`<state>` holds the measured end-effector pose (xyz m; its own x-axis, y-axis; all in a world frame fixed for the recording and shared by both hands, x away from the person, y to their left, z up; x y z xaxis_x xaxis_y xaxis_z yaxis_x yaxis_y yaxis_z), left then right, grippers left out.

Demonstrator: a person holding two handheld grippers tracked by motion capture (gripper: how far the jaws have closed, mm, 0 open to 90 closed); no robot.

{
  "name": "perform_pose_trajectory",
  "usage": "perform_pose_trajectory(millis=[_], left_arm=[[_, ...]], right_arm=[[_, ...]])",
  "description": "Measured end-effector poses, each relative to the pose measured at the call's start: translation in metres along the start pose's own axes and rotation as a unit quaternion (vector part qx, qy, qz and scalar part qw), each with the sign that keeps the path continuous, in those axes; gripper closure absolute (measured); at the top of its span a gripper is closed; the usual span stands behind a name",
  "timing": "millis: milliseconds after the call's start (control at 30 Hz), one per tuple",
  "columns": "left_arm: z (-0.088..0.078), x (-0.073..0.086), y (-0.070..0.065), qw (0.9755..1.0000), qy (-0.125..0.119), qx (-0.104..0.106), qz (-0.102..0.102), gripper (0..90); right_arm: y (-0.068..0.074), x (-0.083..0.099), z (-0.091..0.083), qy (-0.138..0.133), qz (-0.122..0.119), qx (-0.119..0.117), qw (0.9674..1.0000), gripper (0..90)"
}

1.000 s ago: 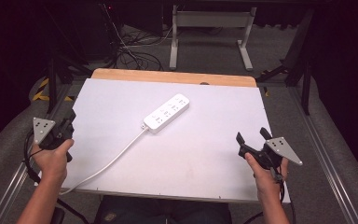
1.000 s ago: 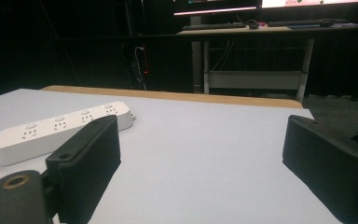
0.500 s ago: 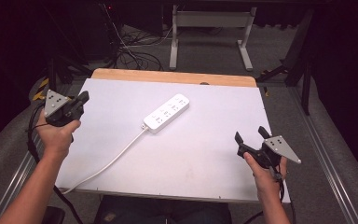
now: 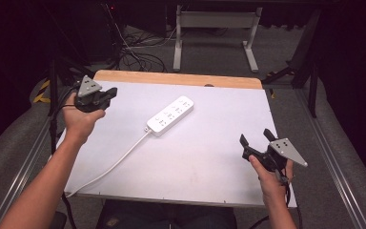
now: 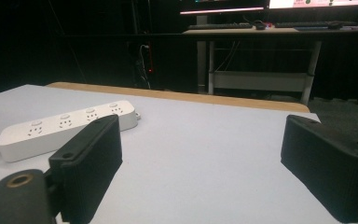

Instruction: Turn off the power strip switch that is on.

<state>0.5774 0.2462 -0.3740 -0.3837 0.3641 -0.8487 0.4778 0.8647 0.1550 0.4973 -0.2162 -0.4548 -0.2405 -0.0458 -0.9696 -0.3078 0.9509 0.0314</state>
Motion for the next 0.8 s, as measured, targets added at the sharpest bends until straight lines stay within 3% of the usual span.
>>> perform_pose_trajectory(millis=[133,367,433,467,500,567,700,800], left_arm=[[0.016,-0.007,-0.015,0.9995,0.018,0.022,0.012,90.0],[0.045,-0.009,-0.031,0.9960,0.080,0.031,0.027,90.0],[0.054,-0.008,-0.036,0.9936,0.101,0.031,0.041,90.0],[0.059,-0.008,-0.041,0.9927,0.108,0.039,0.036,90.0],[0.069,-0.005,-0.050,0.9897,0.127,0.052,0.042,90.0],[0.074,-0.004,-0.055,0.9883,0.134,0.058,0.046,90.0],[0.094,0.001,-0.071,0.9813,0.164,0.076,0.065,90.0],[0.110,0.007,-0.079,0.9763,0.189,0.081,0.068,90.0]], right_arm=[[0.000,0.000,0.000,0.001,-0.003,0.000,1.0000,13.0],[0.000,0.000,-0.001,0.003,-0.009,0.000,1.0000,13.1],[0.000,0.000,-0.001,0.004,-0.010,0.000,0.9999,13.1],[0.001,0.001,0.000,0.005,-0.011,0.000,0.9999,13.1],[0.001,0.001,0.000,0.005,-0.011,-0.001,0.9999,13.1],[0.001,0.000,0.000,0.004,-0.012,-0.002,0.9999,13.2],[0.001,0.000,0.001,0.004,-0.010,-0.002,0.9999,13.2],[0.001,0.000,0.000,0.004,-0.011,-0.002,0.9999,13.3]])
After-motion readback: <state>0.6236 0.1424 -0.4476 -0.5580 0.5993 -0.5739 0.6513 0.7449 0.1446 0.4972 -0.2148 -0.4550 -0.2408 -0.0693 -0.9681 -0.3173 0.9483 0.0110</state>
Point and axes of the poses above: each handheld gripper's, and its own axes: z roughly forward along the jaws, x roughly out of its underside, y roughly to its left, the point moved 7 cm from there along z, roughly forward along the jaws, and after that the axes turned 7 degrees about y, right-handed, at the moved point
